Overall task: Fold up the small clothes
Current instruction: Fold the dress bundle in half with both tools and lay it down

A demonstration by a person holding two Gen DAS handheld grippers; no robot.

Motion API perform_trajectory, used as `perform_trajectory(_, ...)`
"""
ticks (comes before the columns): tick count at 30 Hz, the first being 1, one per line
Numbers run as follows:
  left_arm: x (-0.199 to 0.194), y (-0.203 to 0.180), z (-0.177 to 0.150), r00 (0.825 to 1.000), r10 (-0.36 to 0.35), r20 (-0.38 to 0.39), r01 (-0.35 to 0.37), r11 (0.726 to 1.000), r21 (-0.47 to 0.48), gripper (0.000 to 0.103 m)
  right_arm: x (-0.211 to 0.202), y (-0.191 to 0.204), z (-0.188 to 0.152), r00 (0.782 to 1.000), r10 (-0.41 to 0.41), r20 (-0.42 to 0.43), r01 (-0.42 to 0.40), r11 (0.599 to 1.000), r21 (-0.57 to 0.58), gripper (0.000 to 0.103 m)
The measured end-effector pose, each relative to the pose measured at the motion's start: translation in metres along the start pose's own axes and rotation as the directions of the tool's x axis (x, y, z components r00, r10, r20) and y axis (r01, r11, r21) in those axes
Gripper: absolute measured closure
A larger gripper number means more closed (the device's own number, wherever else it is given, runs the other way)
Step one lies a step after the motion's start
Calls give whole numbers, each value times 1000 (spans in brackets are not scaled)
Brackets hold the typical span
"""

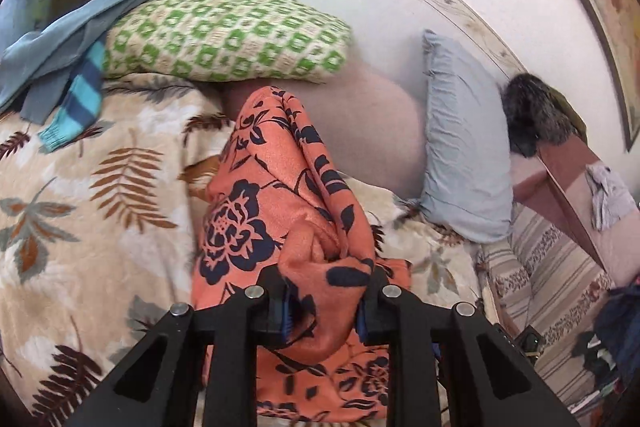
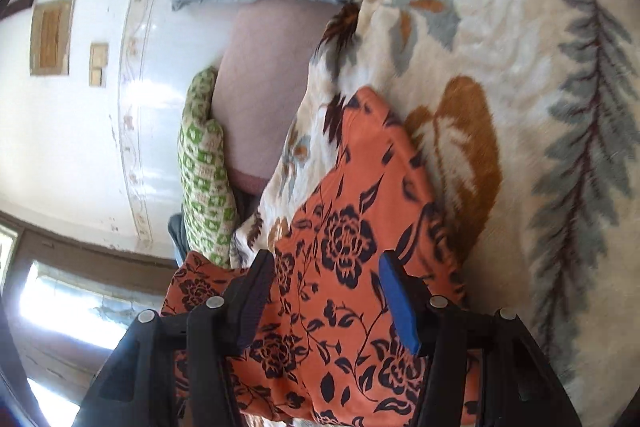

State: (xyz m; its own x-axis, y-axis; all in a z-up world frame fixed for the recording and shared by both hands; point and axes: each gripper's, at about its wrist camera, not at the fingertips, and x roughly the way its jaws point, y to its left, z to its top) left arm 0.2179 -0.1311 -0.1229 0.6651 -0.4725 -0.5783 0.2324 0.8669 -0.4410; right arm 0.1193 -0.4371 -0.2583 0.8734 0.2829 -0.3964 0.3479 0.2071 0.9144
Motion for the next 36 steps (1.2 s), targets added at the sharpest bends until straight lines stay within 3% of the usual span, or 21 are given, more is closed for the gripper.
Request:
perform_trajectory(4, 40, -84, -39, 993, -60, -105, 76, 985, 154, 81, -34, -29, 27, 991, 64, 113, -80, 987, 142, 46)
perform_trajectory(6, 69, -109, -69, 977, -90, -193, 126, 975, 184, 81, -50, -42, 37, 981, 86, 173, -120, 973, 199, 46)
perform_trajectory(8, 103, -121, -101, 937, -99, -336, 178, 960, 215, 79, -64, -51, 47, 972, 105, 211, -155, 959, 238, 46)
perform_trajectory(9, 117, -120, -115, 913, -69, -401, 168, 961, 218, 79, -71, -54, 52, 967, 115, 226, -171, 953, 249, 46)
perform_trajectory(11, 128, -100, -130, 882, -68, -466, 154, 977, 149, 79, -83, -57, 61, 962, 111, 250, -175, 952, 249, 46)
perform_trajectory(13, 120, -82, -124, 871, -161, -464, 207, 977, 49, 74, -94, -56, 71, 964, 83, 253, -141, 965, 220, 46)
perform_trajectory(15, 103, -77, -116, 867, -201, -456, 245, 969, 39, 51, -98, -52, 77, 969, 33, 246, -77, 982, 175, 46)
perform_trajectory(18, 70, -80, -100, 900, -224, -373, 283, 953, 112, 38, -98, -49, 77, 970, -57, 237, 27, 991, 130, 46)
perform_trajectory(20, 54, -78, -87, 936, -177, -303, 245, 949, 201, 37, -88, -46, 71, 977, -55, 208, 32, 993, 110, 46)
perform_trajectory(22, 50, -70, -73, 968, -81, -236, 145, 951, 272, 37, -70, -32, 63, 989, -24, 144, 16, 998, 57, 46)
perform_trajectory(25, 53, -46, -55, 984, 86, -158, -35, 953, 301, 37, -43, -8, 45, 997, 69, 32, -67, 997, -41, 46)
perform_trajectory(27, 58, -30, -55, 972, 180, -150, -126, 941, 313, 37, -25, 6, 33, 990, 129, -55, -133, 988, -84, 46)
perform_trajectory(30, 70, -9, -71, 949, 217, -229, -141, 941, 307, 37, 3, 16, 11, 966, 181, -187, -199, 976, -85, 46)
perform_trajectory(32, 80, 0, -91, 923, 280, -262, -181, 920, 347, 37, 21, 14, -3, 948, 167, -271, -192, 979, -67, 46)
perform_trajectory(33, 85, 3, -102, 905, 330, -267, -211, 896, 391, 34, 33, 10, -10, 941, 113, -319, -143, 987, -72, 46)
perform_trajectory(34, 92, 6, -112, 883, 365, -294, -219, 876, 430, 31, 45, 3, -18, 932, 2, -362, -41, 994, -100, 46)
perform_trajectory(35, 96, 12, -119, 876, 356, -326, -201, 882, 426, 30, 55, -6, -24, 918, -103, -383, 59, 991, -124, 56)
perform_trajectory(36, 94, 19, -118, 883, 327, -335, -190, 905, 382, 29, 59, -15, -26, 913, -156, -376, 120, 986, -118, 81)
